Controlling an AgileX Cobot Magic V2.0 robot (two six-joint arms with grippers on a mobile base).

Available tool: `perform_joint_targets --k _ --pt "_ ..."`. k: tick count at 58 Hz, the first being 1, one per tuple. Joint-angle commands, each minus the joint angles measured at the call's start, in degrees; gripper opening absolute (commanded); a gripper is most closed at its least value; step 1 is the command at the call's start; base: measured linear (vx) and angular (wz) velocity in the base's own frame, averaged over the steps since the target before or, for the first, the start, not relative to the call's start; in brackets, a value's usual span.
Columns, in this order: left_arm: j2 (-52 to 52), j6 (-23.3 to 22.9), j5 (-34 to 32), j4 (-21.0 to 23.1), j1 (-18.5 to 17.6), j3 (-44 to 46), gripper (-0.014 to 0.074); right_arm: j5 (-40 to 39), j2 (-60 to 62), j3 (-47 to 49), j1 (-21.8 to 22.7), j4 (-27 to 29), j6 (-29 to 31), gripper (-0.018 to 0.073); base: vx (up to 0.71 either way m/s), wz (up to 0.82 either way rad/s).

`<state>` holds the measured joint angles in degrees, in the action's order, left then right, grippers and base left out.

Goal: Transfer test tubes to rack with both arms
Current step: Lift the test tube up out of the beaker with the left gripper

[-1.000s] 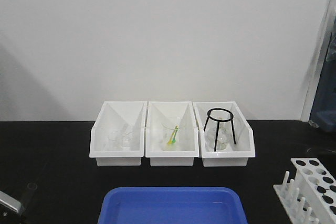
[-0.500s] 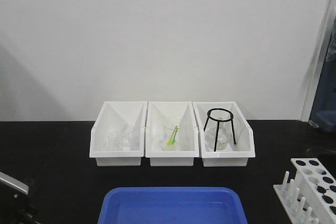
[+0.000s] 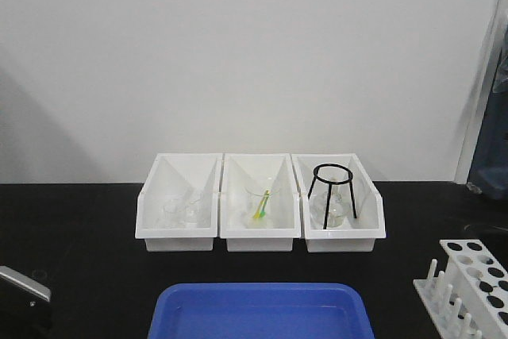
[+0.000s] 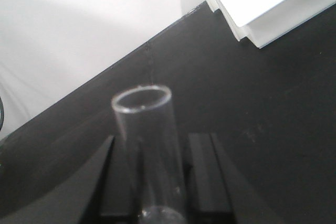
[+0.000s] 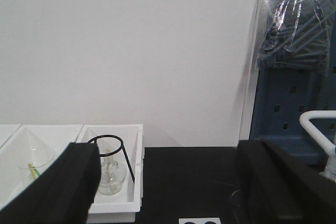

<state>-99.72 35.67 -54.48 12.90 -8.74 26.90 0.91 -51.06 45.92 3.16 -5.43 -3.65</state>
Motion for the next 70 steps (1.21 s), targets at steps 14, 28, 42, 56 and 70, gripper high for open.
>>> perform_joint_targets --k 14,28,42,56,70 --pt "2.0 -0.2 -6.66 0.23 -0.35 1.16 -0.0022 -4.84 0.37 1.66 0.38 -0.49 0.34 0.0587 0.0 0.0" --pt "5.81 -0.36 -7.3 0.23 -0.35 1.16 -0.0022 -4.78 0.37 1.66 0.38 -0.49 0.34 0.0587 0.0 0.0" --pt "16.73 -0.47 -2.34 0.23 -0.35 1.22 -0.0022 -4.78 0.37 1.66 0.38 -0.49 0.34 0.0587 0.0 0.0" --pt "26.78 -5.27 6.94 0.23 -0.35 1.22 -0.0022 -3.99 0.37 1.66 0.38 -0.44 0.34 0.0587 0.0 0.0" --pt "30.21 -8.99 15.17 0.23 -0.35 1.22 -0.0022 -2.4 0.37 1.66 0.38 -0.44 0.34 0.0587 0.0 0.0"
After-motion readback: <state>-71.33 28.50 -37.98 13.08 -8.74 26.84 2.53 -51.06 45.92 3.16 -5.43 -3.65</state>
